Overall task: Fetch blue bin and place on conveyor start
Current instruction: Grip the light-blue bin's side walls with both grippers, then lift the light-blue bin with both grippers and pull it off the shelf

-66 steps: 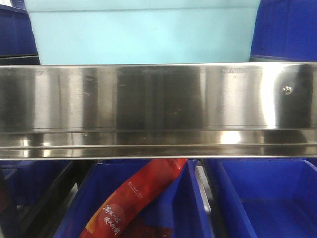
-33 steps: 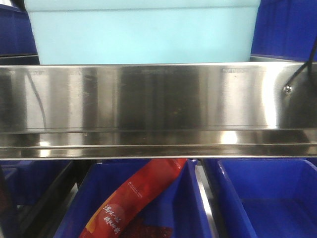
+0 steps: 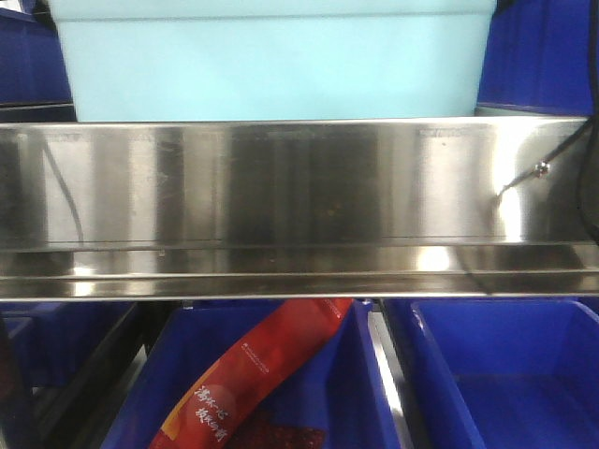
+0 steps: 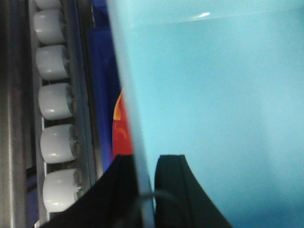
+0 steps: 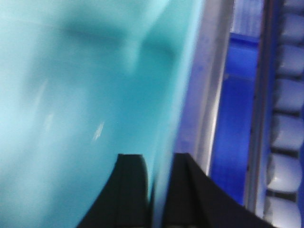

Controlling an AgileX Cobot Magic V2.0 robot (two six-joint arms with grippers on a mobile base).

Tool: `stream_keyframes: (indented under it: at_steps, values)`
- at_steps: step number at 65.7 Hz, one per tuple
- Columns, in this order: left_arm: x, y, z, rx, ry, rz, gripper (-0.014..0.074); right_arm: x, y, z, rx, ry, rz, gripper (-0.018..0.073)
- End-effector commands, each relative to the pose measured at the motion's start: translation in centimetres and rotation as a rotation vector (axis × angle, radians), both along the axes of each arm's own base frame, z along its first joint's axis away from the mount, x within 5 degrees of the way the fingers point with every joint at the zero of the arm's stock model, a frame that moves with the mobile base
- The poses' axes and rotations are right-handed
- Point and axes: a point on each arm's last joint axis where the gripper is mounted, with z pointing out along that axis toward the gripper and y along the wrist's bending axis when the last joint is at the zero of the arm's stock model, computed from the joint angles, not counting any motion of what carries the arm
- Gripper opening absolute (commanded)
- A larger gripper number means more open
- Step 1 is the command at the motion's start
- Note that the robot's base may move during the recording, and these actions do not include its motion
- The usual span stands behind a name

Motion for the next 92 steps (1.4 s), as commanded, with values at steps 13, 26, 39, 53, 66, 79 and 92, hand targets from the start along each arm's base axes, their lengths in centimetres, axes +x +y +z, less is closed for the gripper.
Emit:
stream_keyframes:
  at_steps: [13, 26, 39, 53, 66, 79, 92]
  values:
    - [-0.5, 0.2, 1.3, 0.002, -0.018, 0.002, -0.0111, -0.5, -0.3, 1.2, -0.014, -0.027, 0.008, -0.0152]
    - [-3.2, 0.7, 6.0, -0.034, -0.142, 0.000, -0.0111, -2.9, -0.7, 5.2, 0.004, -0.120, 0.007, -0.0152]
    - [-7.7, 1.7, 11.7, -0.071, -0.293, -0.004, -0.0111, -7.1, -1.1, 10.6, 0.034, -0.262, 0.018, -0.0152]
    - [-12.7, 2.7, 15.0, -0.080, -0.326, -0.011, -0.0111, -11.9, -0.6, 14.5, 0.055, -0.349, 0.067, -0.0152]
    - [-15.6, 3.3, 15.8, -0.088, -0.355, -0.013, -0.0111, -15.1, -0.8, 14.5, 0.049, -0.335, 0.092, -0.0152]
    - [-17.6, 2.5, 14.1, -0.085, -0.300, -0.065, -0.0111, -16.5, -1.2, 13.3, 0.049, -0.315, 0.092, -0.0152]
    - [-17.7, 1.4, 12.6, -0.088, -0.244, -0.093, -0.0111, -16.2, -1.0, 13.1, 0.054, -0.314, 0.093, -0.0152]
